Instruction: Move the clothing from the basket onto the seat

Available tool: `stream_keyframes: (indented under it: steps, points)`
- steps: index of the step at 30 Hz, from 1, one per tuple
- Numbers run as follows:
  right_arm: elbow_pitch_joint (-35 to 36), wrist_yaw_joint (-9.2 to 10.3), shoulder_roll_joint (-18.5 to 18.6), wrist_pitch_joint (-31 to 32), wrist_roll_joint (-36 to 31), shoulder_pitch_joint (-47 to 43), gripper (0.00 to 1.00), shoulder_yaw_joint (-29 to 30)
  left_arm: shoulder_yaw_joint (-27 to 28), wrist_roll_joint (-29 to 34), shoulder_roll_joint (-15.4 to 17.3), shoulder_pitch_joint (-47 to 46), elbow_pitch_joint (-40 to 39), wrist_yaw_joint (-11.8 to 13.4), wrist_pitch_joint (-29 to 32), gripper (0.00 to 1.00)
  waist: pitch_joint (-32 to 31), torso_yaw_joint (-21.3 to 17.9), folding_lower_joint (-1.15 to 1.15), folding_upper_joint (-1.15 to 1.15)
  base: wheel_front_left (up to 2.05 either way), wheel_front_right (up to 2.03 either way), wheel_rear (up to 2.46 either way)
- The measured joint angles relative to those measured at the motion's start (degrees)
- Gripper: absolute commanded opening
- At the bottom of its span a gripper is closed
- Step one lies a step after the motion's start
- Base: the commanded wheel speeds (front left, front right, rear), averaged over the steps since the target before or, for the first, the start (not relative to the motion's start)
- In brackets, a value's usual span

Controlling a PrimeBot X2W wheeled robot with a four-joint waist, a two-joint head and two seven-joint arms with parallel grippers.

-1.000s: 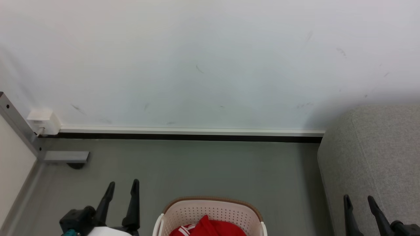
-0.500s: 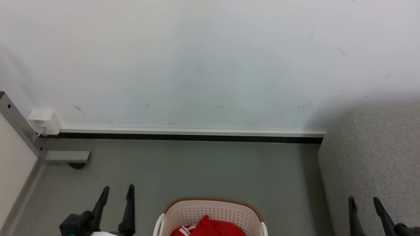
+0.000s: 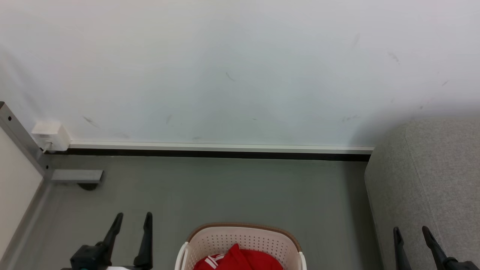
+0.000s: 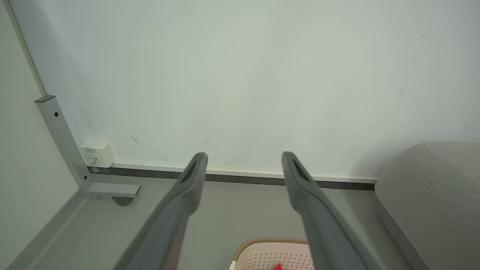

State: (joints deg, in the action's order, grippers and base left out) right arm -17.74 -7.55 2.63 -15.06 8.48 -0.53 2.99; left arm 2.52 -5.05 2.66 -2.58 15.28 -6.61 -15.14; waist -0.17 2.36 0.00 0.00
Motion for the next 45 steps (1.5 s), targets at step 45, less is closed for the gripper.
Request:
stream_keyframes:
  steps: [45]
  points:
    - [5.47, 0.00, 0.11, -0.09, 1.25, 13.55, 1.00, -0.35, -8.17, 1.46, 2.07, -17.16, 2.37, -0.91, 0.00, 1.00, 22.06, -4.52, 0.01, 0.00, 0.00, 0.00, 0.00]
